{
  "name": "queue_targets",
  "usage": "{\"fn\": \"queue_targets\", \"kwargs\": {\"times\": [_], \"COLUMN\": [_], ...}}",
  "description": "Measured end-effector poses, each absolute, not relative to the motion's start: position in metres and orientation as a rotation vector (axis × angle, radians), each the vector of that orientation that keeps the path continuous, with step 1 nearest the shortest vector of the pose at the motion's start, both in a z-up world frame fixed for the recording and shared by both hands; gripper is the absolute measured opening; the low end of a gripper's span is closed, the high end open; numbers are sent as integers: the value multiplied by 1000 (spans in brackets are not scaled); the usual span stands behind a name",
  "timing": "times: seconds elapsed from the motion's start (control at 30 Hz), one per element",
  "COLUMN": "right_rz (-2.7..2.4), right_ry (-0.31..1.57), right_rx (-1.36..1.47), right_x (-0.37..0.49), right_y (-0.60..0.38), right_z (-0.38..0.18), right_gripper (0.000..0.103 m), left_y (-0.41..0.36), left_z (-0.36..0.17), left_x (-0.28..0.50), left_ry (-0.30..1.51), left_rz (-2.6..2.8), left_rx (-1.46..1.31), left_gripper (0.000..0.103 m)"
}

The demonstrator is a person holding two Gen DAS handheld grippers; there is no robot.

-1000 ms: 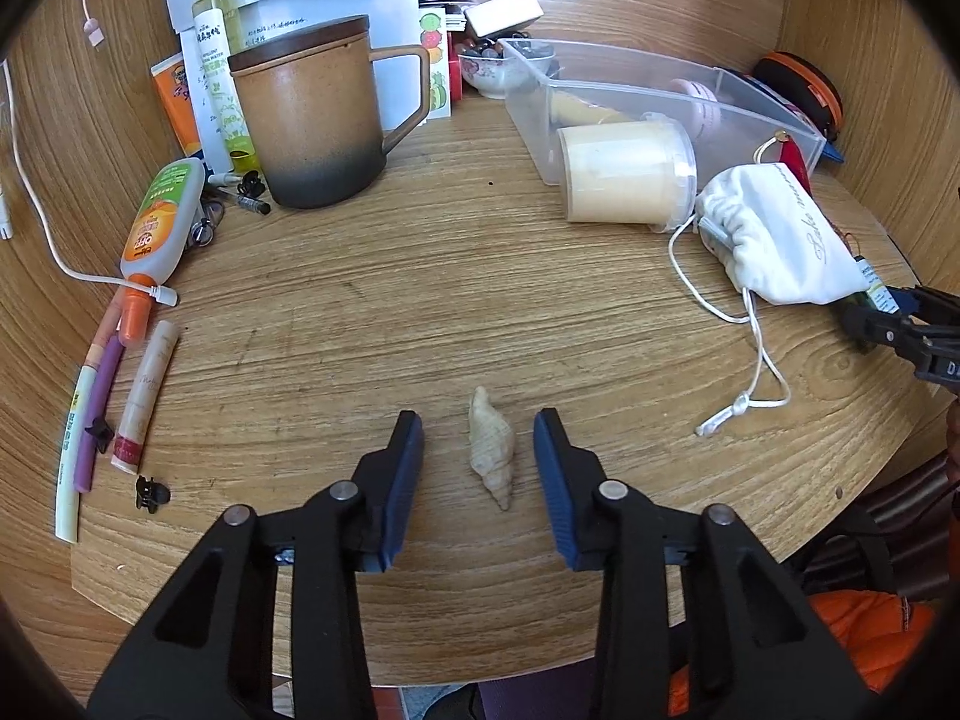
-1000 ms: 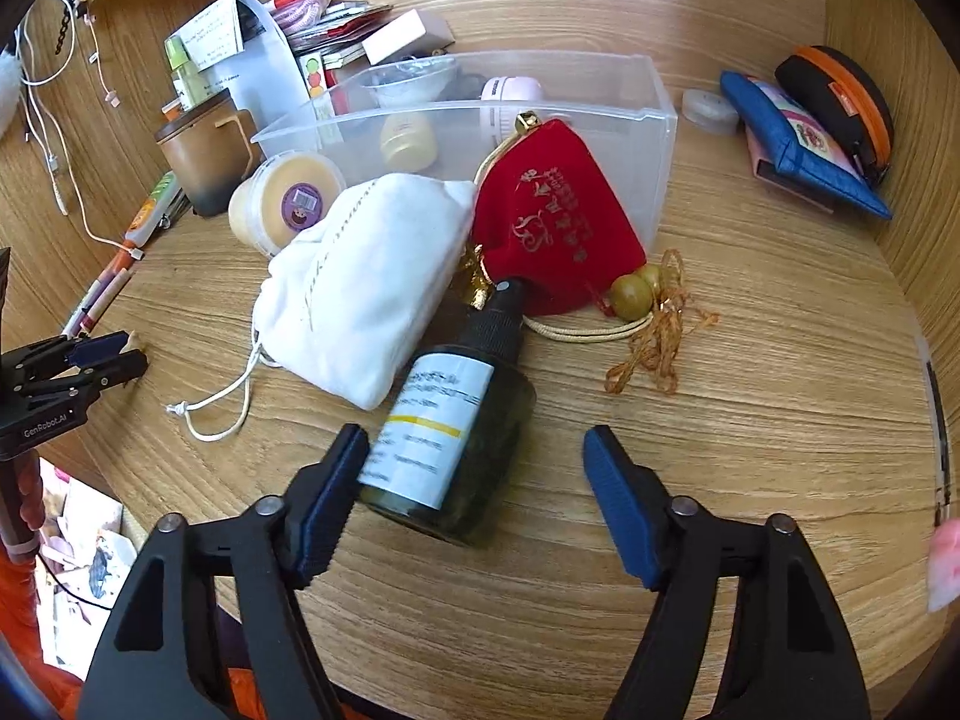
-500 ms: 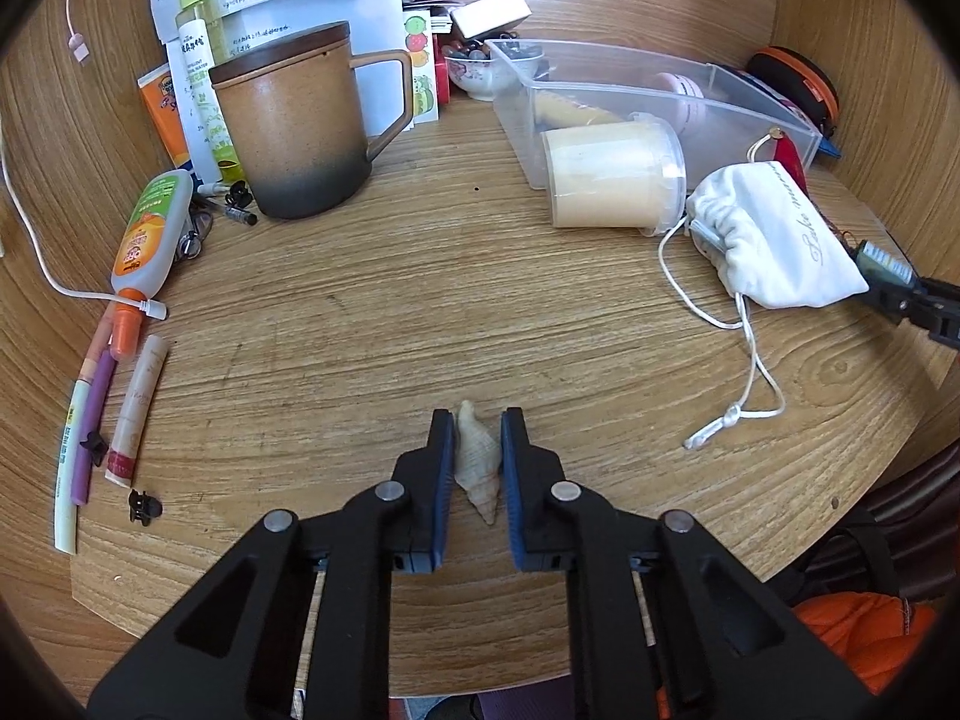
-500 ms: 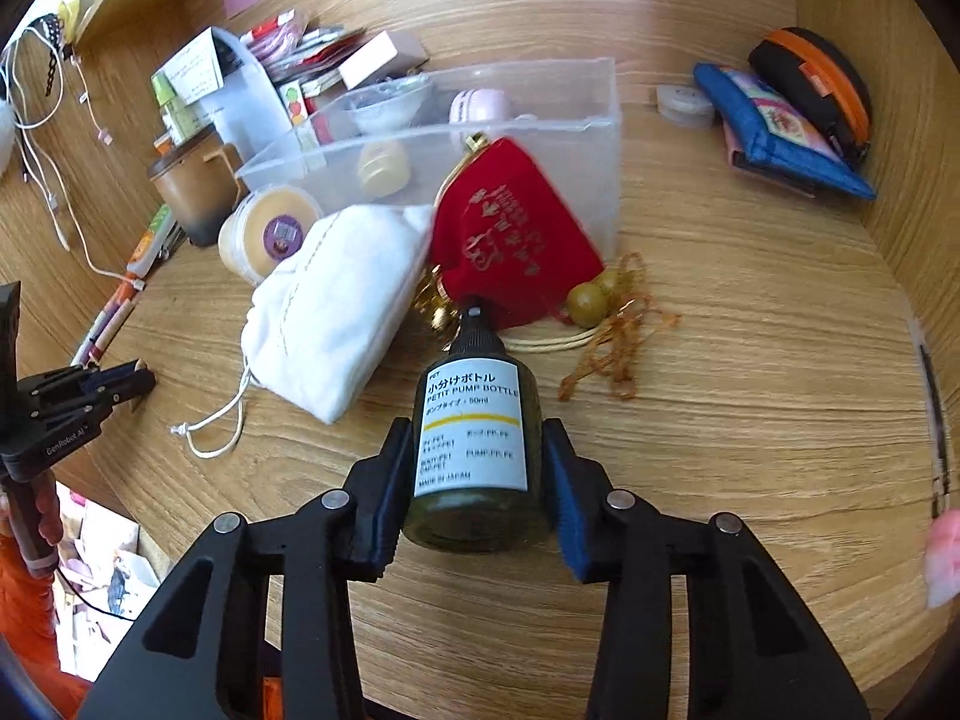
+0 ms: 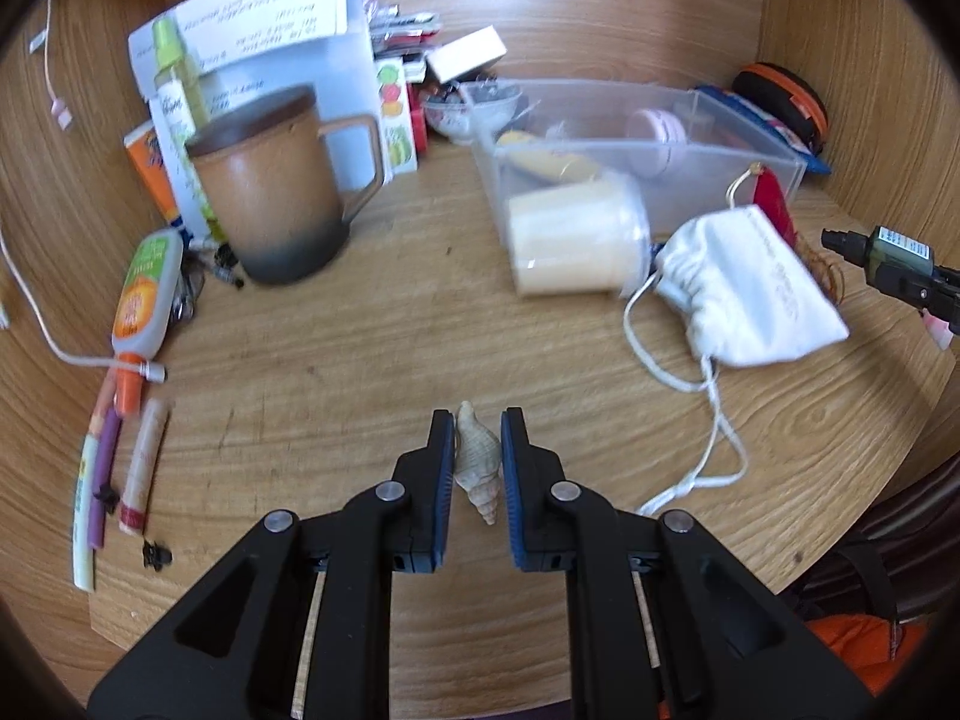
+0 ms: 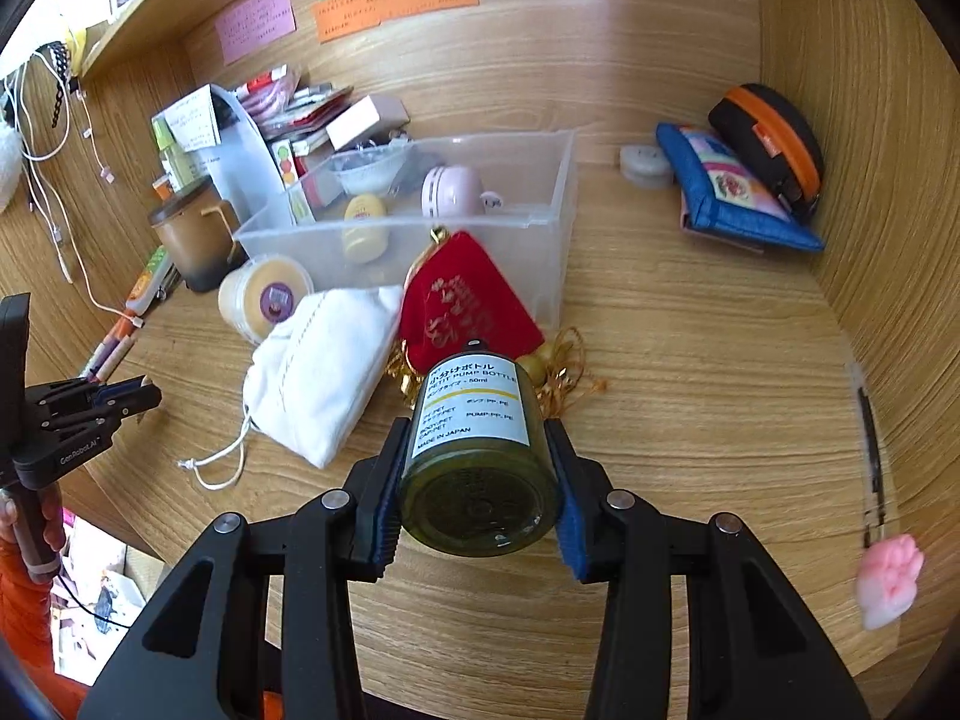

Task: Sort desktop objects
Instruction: 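Grasp the small shell with the left gripper while the right gripper grasps the green spray bottle, then carry the shell and green bottle over the clear box with both grippers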

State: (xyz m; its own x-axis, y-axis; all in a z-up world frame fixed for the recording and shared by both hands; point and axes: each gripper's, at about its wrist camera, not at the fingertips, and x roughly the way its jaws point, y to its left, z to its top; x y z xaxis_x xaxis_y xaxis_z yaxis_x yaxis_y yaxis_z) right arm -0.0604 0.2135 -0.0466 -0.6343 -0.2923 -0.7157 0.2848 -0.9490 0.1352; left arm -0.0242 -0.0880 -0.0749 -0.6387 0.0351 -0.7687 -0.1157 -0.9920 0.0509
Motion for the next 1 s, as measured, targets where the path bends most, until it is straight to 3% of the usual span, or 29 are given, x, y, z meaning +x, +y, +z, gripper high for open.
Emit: {"fn": "queue_targets", "kwargs": {"times": [0.3, 0.73, 1.0], "right_rz": [-2591, -2658, -2656], "right_ry": [-1, 53, 47], "right_rx": [1080, 940, 872], "right_x": [-60, -79, -111], "right_y": [218, 218, 215], "right_z": [-27, 12, 33], "right_gripper": [38, 38, 38], "left_y": [-80, -56, -52], "left_z": [-53, 7, 33], "left_x": [-40, -68, -101], "left_ry": [127, 241, 164], "left_rz": [2794, 2810, 2793], "left_rx": [-1208, -1032, -977], "left_gripper": [14, 14, 14]}}
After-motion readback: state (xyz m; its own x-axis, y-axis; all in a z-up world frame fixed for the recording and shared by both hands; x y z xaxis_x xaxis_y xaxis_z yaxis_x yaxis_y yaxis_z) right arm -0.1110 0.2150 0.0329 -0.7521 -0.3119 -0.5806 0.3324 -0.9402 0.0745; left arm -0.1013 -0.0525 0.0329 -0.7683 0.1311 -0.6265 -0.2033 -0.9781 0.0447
